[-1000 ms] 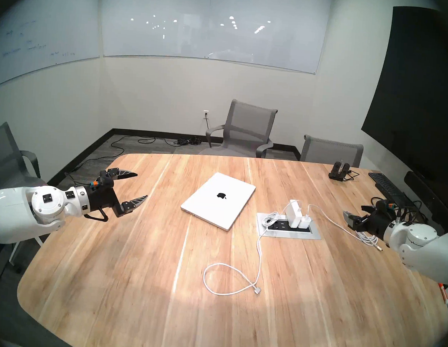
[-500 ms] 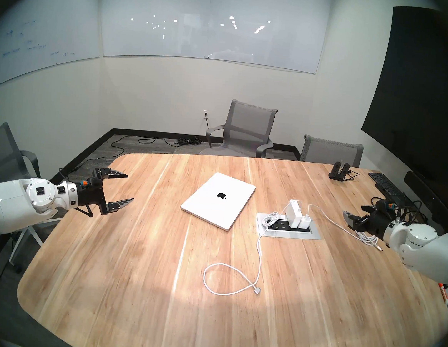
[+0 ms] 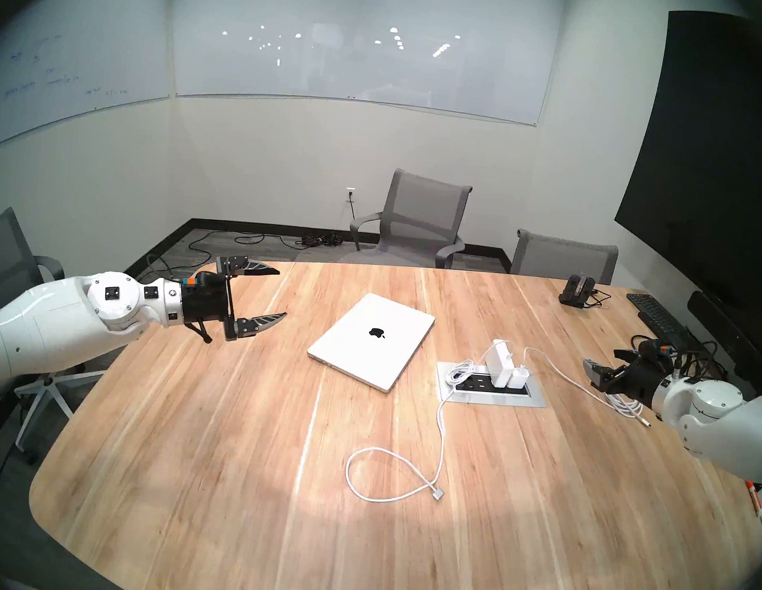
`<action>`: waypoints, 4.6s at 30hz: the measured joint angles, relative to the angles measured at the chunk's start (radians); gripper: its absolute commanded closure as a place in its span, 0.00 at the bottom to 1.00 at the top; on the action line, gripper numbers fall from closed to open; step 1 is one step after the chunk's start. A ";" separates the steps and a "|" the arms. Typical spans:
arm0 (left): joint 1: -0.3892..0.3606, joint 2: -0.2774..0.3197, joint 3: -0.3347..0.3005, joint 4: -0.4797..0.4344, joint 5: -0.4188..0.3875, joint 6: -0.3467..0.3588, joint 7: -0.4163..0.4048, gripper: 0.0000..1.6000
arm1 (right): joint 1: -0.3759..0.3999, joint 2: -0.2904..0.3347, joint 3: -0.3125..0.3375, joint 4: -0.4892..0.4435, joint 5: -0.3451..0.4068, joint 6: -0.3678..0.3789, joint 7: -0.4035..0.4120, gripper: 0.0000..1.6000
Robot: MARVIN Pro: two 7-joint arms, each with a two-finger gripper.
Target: Plug the charging cable into the port of a MacBook
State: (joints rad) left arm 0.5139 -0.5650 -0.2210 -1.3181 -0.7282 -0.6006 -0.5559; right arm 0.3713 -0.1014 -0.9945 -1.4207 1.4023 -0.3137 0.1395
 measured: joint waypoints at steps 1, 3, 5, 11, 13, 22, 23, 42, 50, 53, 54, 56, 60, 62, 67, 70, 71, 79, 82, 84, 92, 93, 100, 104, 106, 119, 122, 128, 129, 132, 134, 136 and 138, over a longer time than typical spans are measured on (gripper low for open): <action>-0.005 -0.005 0.000 0.007 -0.007 -0.011 -0.022 0.00 | 0.000 0.000 0.000 0.000 0.000 0.000 0.000 0.00; -0.012 -0.015 0.001 0.030 -0.027 -0.030 -0.062 0.00 | 0.000 0.000 0.000 0.000 0.000 0.000 0.000 0.00; -0.017 -0.027 0.001 0.071 -0.059 -0.051 -0.112 0.00 | 0.000 0.000 0.000 0.000 0.000 0.000 0.000 0.00; -0.022 -0.050 0.001 0.156 -0.164 -0.069 -0.228 0.00 | 0.000 0.000 0.000 0.000 0.000 0.000 0.000 0.00; -0.025 -0.056 0.002 0.172 -0.203 -0.063 -0.271 0.00 | 0.000 0.000 0.000 0.000 0.000 0.000 0.000 0.00; -0.042 -0.094 0.002 0.231 -0.317 0.028 -0.449 0.00 | 0.000 0.000 0.000 0.000 0.000 0.000 0.000 0.00; -0.044 -0.100 0.002 0.239 -0.321 0.033 -0.462 0.00 | 0.000 0.000 0.000 0.000 0.000 0.000 0.000 0.00; -0.062 -0.174 -0.023 0.395 -0.387 0.015 -0.693 0.00 | 0.000 0.000 0.000 0.000 0.000 0.000 0.000 0.00; -0.062 -0.133 -0.034 0.305 -0.406 -0.016 -0.667 0.00 | 0.000 0.000 0.000 0.000 0.000 0.000 0.000 0.00; -0.058 -0.120 -0.028 0.249 -0.403 -0.024 -0.657 0.00 | 0.000 0.000 0.000 0.000 0.000 0.000 0.000 0.00; -0.056 -0.118 -0.026 0.242 -0.402 -0.025 -0.656 0.00 | 0.000 0.000 0.000 0.000 0.000 0.000 0.000 0.00; -0.052 -0.117 -0.021 0.227 -0.400 -0.026 -0.653 0.00 | 0.000 0.000 0.000 0.000 0.000 0.000 0.000 0.00; -0.030 -0.117 0.007 0.205 -0.390 -0.030 -0.646 0.00 | 0.000 0.000 0.000 0.000 0.000 0.000 0.000 0.00; -0.022 -0.119 0.017 0.204 -0.387 -0.031 -0.644 0.00 | 0.000 0.000 0.000 0.000 0.000 0.000 0.000 0.00; 0.004 -0.136 0.047 0.210 -0.375 -0.041 -0.636 0.00 | 0.000 0.000 0.000 0.000 0.000 0.000 0.000 0.00; 0.016 -0.147 0.062 0.227 -0.370 -0.051 -0.631 0.00 | 0.000 0.000 0.000 0.000 0.000 0.000 0.000 0.00; 0.018 -0.149 0.064 0.231 -0.370 -0.053 -0.629 0.00 | 0.000 0.000 0.000 0.000 0.000 0.000 0.000 0.00; 0.013 -0.172 0.075 0.308 -0.374 -0.080 -0.601 0.00 | 0.000 0.000 0.000 0.000 0.000 0.000 0.001 0.00; 0.003 -0.181 0.085 0.344 -0.374 -0.088 -0.593 0.00 | 0.000 -0.001 0.000 0.000 0.000 0.000 0.001 0.00; -0.006 -0.190 0.093 0.372 -0.371 -0.093 -0.588 0.00 | 0.000 -0.001 0.000 0.000 0.000 0.000 0.001 0.00; -0.061 -0.261 0.111 0.512 -0.320 -0.097 -0.583 0.00 | -0.001 -0.001 0.000 0.000 0.000 0.000 0.001 0.00; -0.068 -0.274 0.111 0.522 -0.313 -0.097 -0.583 0.00 | -0.001 -0.001 0.000 0.000 0.000 0.000 0.001 0.00; -0.099 -0.342 0.111 0.558 -0.285 -0.085 -0.591 0.00 | -0.001 -0.002 0.000 0.000 0.001 0.000 0.000 0.00; -0.114 -0.386 0.111 0.574 -0.280 -0.077 -0.600 0.00 | -0.002 -0.002 0.000 0.000 0.001 0.000 0.000 0.00; -0.121 -0.407 0.110 0.581 -0.280 -0.075 -0.602 0.00 | -0.002 -0.002 0.000 0.000 0.001 0.000 0.000 0.00; -0.148 -0.521 0.106 0.655 -0.307 -0.091 -0.590 0.00 | -0.002 -0.003 0.000 0.000 0.002 0.000 0.000 0.00; -0.150 -0.548 0.106 0.685 -0.312 -0.096 -0.584 0.00 | -0.003 -0.003 0.000 0.000 0.002 0.000 0.000 0.00; -0.149 -0.596 0.110 0.734 -0.314 -0.103 -0.577 0.00 | -0.003 -0.003 0.000 0.000 0.002 0.000 0.000 0.00; -0.149 -0.604 0.111 0.741 -0.315 -0.104 -0.576 0.00 | -0.003 -0.003 0.000 0.000 0.002 0.000 0.000 0.00; -0.149 -0.624 0.112 0.754 -0.319 -0.106 -0.574 0.00 | -0.003 -0.003 0.000 0.000 0.002 0.000 0.000 0.00; -0.148 -0.633 0.113 0.754 -0.321 -0.110 -0.570 0.00 | -0.003 -0.003 0.000 0.000 0.002 0.000 0.000 0.00; -0.148 -0.640 0.116 0.744 -0.324 -0.115 -0.565 0.00 | -0.003 -0.003 0.000 0.000 0.002 0.000 0.000 0.00; -0.148 -0.644 0.118 0.735 -0.326 -0.118 -0.562 0.00 | -0.003 -0.003 0.000 0.000 0.002 0.000 0.000 0.00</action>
State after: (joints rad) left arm 0.3656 -1.2091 -0.1031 -0.5826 -1.0539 -0.7186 -1.1180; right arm 0.3683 -0.1046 -0.9942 -1.4203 1.4045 -0.3137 0.1398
